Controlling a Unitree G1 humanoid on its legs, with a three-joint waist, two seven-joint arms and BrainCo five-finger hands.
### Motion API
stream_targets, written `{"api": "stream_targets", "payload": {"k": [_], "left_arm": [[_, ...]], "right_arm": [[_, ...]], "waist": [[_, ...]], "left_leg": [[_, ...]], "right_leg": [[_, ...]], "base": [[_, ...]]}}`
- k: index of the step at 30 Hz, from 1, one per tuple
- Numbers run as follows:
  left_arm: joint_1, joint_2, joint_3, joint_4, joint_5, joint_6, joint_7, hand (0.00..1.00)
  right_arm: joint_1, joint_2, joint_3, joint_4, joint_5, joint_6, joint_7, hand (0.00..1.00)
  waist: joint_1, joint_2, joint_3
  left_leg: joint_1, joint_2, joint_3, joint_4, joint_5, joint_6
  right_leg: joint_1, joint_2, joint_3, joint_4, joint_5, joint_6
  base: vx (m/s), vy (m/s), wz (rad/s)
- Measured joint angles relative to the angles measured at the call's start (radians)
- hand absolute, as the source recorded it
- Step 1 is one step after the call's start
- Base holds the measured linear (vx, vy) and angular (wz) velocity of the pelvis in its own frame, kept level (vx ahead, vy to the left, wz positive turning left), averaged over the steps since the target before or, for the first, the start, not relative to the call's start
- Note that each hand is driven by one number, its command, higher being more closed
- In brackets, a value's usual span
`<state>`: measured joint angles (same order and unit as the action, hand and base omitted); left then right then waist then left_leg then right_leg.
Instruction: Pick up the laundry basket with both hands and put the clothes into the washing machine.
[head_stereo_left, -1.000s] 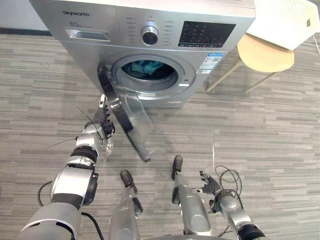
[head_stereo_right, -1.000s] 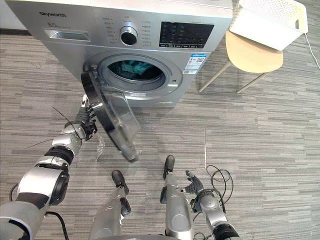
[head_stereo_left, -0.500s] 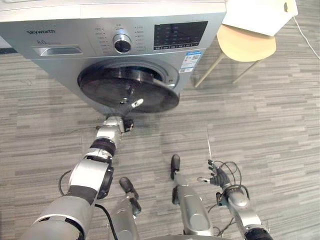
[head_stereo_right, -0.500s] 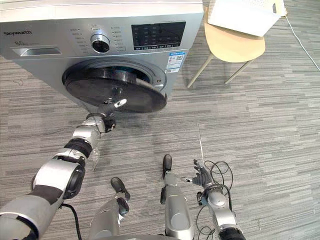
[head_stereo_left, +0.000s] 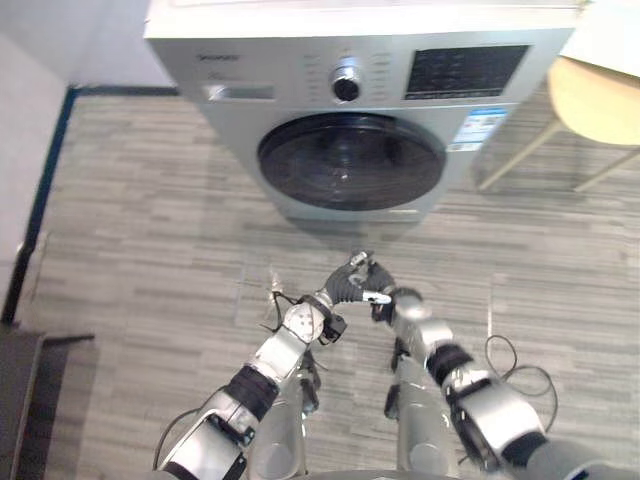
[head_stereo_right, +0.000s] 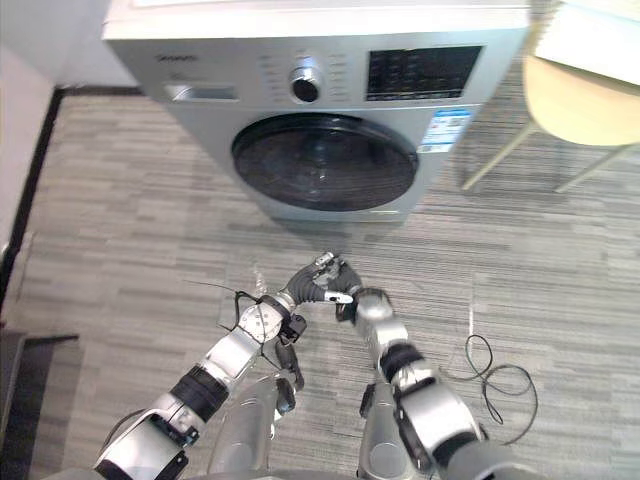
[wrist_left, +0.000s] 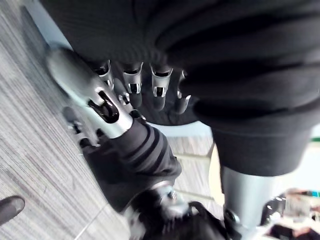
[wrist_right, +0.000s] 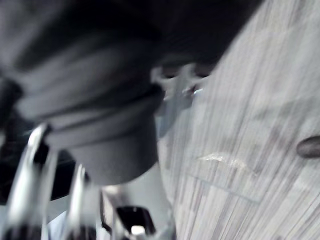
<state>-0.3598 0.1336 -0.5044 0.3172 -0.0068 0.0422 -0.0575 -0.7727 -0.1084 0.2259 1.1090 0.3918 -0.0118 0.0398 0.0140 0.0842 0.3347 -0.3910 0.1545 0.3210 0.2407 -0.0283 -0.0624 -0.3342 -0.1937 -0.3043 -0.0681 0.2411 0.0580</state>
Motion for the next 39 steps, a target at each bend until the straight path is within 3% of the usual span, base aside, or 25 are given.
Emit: {"api": "stream_targets", "payload": {"k": [3,4,7,10,13,18,22,25,27,28,29,32,34,35,36,38,39], "left_arm": [[0.067,0.01,0.033,-0.096,-0.015,-0.027,-0.02,0.0],[0.112,0.008,0.034,-0.116,-0.022,-0.025,-0.037,0.0],[0.19,0.009,0.034,-0.127,-0.029,-0.015,-0.054,0.0],[0.224,0.008,0.04,-0.128,-0.044,-0.01,-0.054,0.0],[0.229,-0.006,0.052,-0.156,-0.074,-0.012,-0.05,0.0],[0.254,-0.015,0.103,-0.161,-0.109,-0.028,-0.049,0.0],[0.315,-0.039,0.153,-0.16,-0.137,-0.028,-0.048,0.0],[0.355,-0.046,0.199,-0.159,-0.138,-0.029,-0.043,0.0],[0.378,-0.052,0.23,-0.143,-0.134,-0.03,-0.04,0.0],[0.391,-0.058,0.244,-0.131,-0.128,-0.03,-0.034,0.0],[0.41,-0.065,0.27,-0.111,-0.124,-0.031,-0.028,0.0],[0.445,-0.09,0.364,-0.003,-0.054,-0.038,-0.02,0.0],[0.478,-0.09,0.431,0.066,-0.007,-0.046,-0.007,0.0],[0.489,-0.09,0.451,0.082,0.003,-0.046,-0.001,0.0],[0.522,-0.09,0.479,0.115,0.02,-0.051,0.006,0.0],[0.553,-0.092,0.479,0.146,0.02,-0.055,0.018,0.0],[0.578,-0.095,0.48,0.172,0.021,-0.062,0.021,0.0]], "right_arm": [[-0.241,-0.112,-0.042,0.172,-0.007,0.019,-0.024,0.0],[-0.353,-0.185,-0.064,0.215,-0.005,0.018,-0.04,0.0],[-0.502,-0.313,-0.071,0.275,0.0,0.02,-0.063,0.0],[-0.526,-0.414,-0.062,0.32,0.005,0.018,-0.064,0.0],[-0.538,-0.468,-0.02,0.335,0.01,0.018,-0.062,0.0],[-0.531,-0.488,0.001,0.336,0.014,0.016,-0.063,0.0],[-0.389,-0.444,-0.025,0.243,0.031,-0.02,-0.065,0.0],[-0.168,-0.322,-0.053,0.177,0.024,-0.029,-0.067,0.0],[-0.021,-0.223,-0.075,0.14,-0.005,-0.028,-0.063,0.0],[0.058,-0.18,-0.093,0.119,-0.013,-0.028,-0.061,0.0],[0.165,-0.131,-0.115,0.085,-0.023,-0.029,-0.061,0.0],[0.414,-0.041,-0.226,0.047,-0.064,-0.025,-0.058,0.0],[0.547,0.017,-0.326,0.016,-0.118,-0.021,-0.059,0.0],[0.578,0.032,-0.349,0.002,-0.134,-0.021,-0.058,0.0],[0.647,0.058,-0.396,-0.022,-0.188,-0.021,-0.057,0.0],[0.708,0.081,-0.433,-0.051,-0.22,-0.021,-0.058,0.0],[0.743,0.083,-0.46,-0.088,-0.241,-0.02,-0.058,0.0]], "waist": [[0.027,0.039,0.026],[0.031,0.061,0.04],[0.056,0.071,0.066],[0.069,0.076,0.084],[0.083,0.1,0.106],[0.082,0.099,0.132],[0.081,0.092,0.137],[0.082,0.085,0.136],[0.083,0.083,0.136],[0.082,0.08,0.133],[0.081,0.074,0.122],[0.063,0.011,0.041],[0.062,-0.05,0.012],[0.058,-0.064,0.004],[0.058,-0.084,-0.024],[0.056,-0.093,-0.052],[0.056,-0.098,-0.068]], "left_leg": [[-0.018,-0.021,-0.03,-0.018,0.027,0.011],[-0.03,-0.034,-0.048,-0.032,0.041,0.019],[-0.049,-0.046,-0.063,-0.063,0.068,0.024],[-0.063,-0.054,-0.083,-0.117,0.109,0.029],[-0.065,-0.068,-0.092,-0.173,0.144,0.032],[-0.061,-0.069,-0.1,-0.245,0.182,0.026],[-0.032,-0.063,-0.123,-0.253,0.182,0.024],[-0.046,-0.03,-0.174,-0.152,0.138,0.008],[-0.074,0.003,-0.165,-0.038,0.102,0.021],[-0.072,0.017,-0.107,-0.013,0.092,0.038],[-0.049,0.041,-0.007,-0.015,0.071,0.077],[0.022,0.065,0.263,-0.072,0.079,0.116],[0.069,0.014,0.263,-0.073,0.067,0.13],[0.082,0.007,0.267,-0.059,0.052,0.133],[0.115,0.006,0.264,-0.01,-0.011,0.124],[0.152,0.004,0.258,0.028,-0.066,0.117],[0.191,0.0,0.251,0.043,-0.108,0.112]], "right_leg": [[-0.001,-0.016,-0.036,0.001,0.005,0.002],[-0.005,-0.025,-0.053,0.001,0.007,0.004],[-0.024,-0.03,-0.07,-0.001,0.008,0.005],[-0.041,-0.031,-0.096,-0.001,0.009,0.004],[-0.062,-0.036,-0.105,-0.002,0.009,0.004],[-0.077,-0.028,-0.12,-0.007,0.008,0.004],[-0.033,-0.021,-0.146,-0.006,-0.01,-0.002],[0.036,-0.004,-0.226,0.039,-0.082,-0.001],[0.098,0.003,-0.296,0.077,-0.133,-0.009],[0.133,0.002,-0.335,0.099,-0.163,-0.006],[0.173,-0.002,-0.384,0.134,-0.208,0.003],[0.234,-0.068,-0.515,0.2,-0.271,0.053],[0.297,-0.122,-0.545,0.22,-0.278,0.065],[0.316,-0.134,-0.547,0.227,-0.278,0.065],[0.352,-0.167,-0.542,0.282,-0.278,0.066],[0.364,-0.223,-0.521,0.403,-0.276,0.062],[0.341,-0.273,-0.45,0.541,-0.249,0.014]], "base": [[-0.04,0.035,0.44],[-0.02,0.042,0.33],[0.01,0.022,0.23],[0.05,-0.004,0.3],[0.03,0.001,0.09],[0.03,-0.001,0.08],[0.04,-0.002,0.2],[0.05,-0.035,0.62],[0.05,-0.021,0.93],[0.04,0.03,1.12],[0.09,0.061,1.42],[0.24,0.101,1.35],[0.22,0.11,0.77],[0.22,0.141,0.32],[0.27,0.179,0.23],[0.24,0.166,0.12],[0.16,0.157,0.14]]}}
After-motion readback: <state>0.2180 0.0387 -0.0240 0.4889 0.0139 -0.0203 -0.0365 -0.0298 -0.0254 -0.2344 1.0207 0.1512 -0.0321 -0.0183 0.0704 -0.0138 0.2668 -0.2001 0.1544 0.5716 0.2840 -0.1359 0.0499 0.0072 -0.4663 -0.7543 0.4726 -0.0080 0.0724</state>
